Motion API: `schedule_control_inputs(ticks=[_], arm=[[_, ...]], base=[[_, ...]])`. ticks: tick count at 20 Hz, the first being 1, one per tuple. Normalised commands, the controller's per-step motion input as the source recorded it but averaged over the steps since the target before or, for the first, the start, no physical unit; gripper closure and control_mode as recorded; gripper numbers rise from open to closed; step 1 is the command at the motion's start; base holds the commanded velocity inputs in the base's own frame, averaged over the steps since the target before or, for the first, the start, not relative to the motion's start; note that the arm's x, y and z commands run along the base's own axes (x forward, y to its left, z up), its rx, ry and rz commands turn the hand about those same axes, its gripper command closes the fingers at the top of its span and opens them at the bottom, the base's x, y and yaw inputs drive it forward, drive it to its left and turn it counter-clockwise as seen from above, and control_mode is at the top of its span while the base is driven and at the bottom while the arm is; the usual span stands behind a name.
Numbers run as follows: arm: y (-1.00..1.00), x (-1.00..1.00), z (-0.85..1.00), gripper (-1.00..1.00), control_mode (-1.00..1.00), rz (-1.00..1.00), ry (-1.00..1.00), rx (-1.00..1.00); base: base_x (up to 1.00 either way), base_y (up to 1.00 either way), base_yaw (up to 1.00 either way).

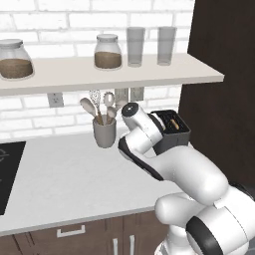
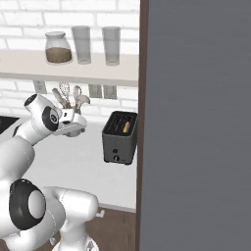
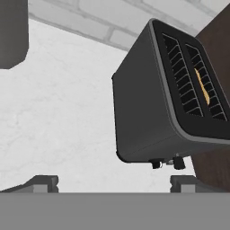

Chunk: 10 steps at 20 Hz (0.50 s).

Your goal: Start the toaster. Once the lever pops up, take the bread to the plate on the dining counter.

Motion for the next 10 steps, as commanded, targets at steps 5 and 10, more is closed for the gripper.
schedule_control_inputs(ticks=[5, 10], arm=[[0.0, 0.0, 0.0, -1.0, -1.0, 0.0, 0.0, 0.0], [0.0, 0.0, 0.0, -1.0, -1.0, 0.0, 0.0, 0.0]], base=[[0.0, 0.0, 0.0], [0.0, 0.0, 0.0]])
